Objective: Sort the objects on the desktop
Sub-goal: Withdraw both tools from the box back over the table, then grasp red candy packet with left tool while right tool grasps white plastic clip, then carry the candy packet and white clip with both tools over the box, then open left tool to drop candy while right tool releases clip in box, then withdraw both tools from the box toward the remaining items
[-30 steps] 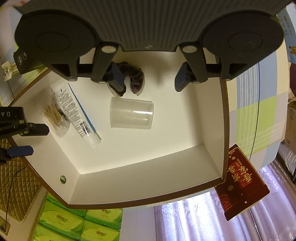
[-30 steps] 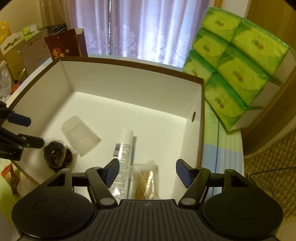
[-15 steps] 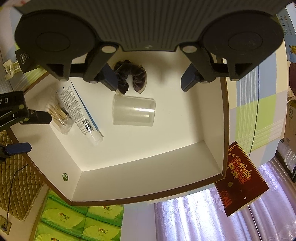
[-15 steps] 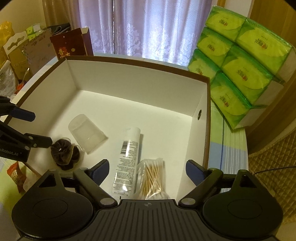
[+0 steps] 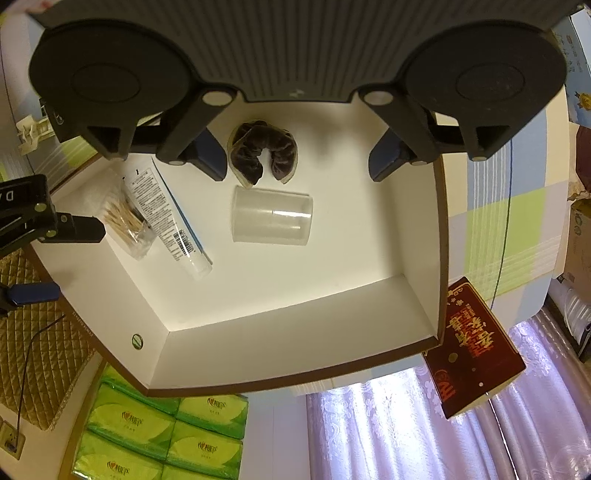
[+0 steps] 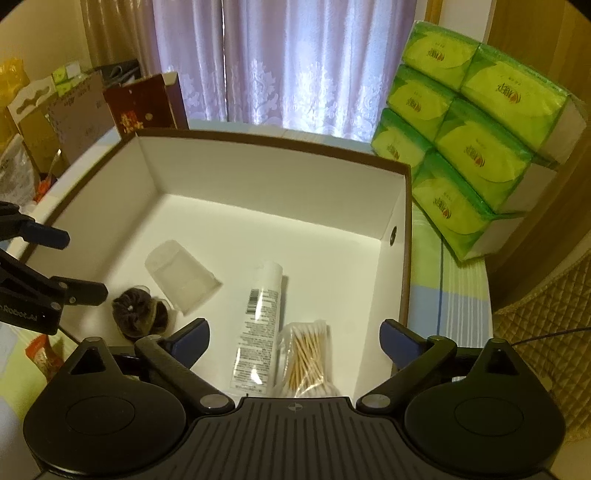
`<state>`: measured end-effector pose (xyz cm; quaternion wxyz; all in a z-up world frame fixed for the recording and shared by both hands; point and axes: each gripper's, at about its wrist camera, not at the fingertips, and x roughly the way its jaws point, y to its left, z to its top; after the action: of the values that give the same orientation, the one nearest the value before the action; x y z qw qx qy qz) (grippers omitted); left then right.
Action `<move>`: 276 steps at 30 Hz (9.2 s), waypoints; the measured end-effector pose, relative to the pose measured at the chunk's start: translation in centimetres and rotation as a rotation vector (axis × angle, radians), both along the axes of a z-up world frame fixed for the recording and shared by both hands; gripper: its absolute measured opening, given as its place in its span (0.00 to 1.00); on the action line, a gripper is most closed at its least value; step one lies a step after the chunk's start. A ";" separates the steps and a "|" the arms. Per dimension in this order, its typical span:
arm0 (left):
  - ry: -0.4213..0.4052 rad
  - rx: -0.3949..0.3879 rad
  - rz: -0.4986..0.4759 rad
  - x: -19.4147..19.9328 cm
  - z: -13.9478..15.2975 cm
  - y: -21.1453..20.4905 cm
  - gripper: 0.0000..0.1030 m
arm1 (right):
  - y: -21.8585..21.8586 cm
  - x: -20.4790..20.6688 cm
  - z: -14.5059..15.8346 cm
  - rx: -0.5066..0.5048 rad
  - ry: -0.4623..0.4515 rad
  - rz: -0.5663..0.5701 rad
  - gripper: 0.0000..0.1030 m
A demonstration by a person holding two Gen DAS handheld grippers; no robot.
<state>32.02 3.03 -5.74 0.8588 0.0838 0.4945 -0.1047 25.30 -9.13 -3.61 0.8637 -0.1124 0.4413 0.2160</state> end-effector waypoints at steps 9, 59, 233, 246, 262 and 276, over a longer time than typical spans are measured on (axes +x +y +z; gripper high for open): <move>-0.075 -0.044 0.044 -2.2 2.8 0.9 0.86 | -1.6 -2.2 3.3 0.091 -0.093 -0.028 0.98; -0.064 -0.031 0.200 -18.1 0.0 7.2 0.91 | -9.5 -18.6 -1.7 0.106 0.050 -0.228 0.98; -0.117 -0.026 -0.071 12.7 -4.2 -0.9 0.51 | 3.6 12.8 -3.6 0.148 -0.081 -0.071 0.94; -0.133 -0.039 -0.055 10.6 -2.6 -0.3 0.68 | 2.2 10.0 -1.6 0.166 -0.088 -0.053 0.98; -0.196 -0.076 0.054 3.1 2.0 0.9 0.87 | 0.4 2.6 1.0 0.161 -0.089 -0.028 0.98; -0.225 -0.089 0.154 -5.3 5.0 0.4 0.89 | -0.3 -4.1 3.5 0.184 -0.122 -0.032 0.98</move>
<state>26.73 3.40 -0.71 0.9172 0.0190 0.3949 -0.0502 21.18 -9.43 -0.07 0.8990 -0.0386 0.3678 0.2346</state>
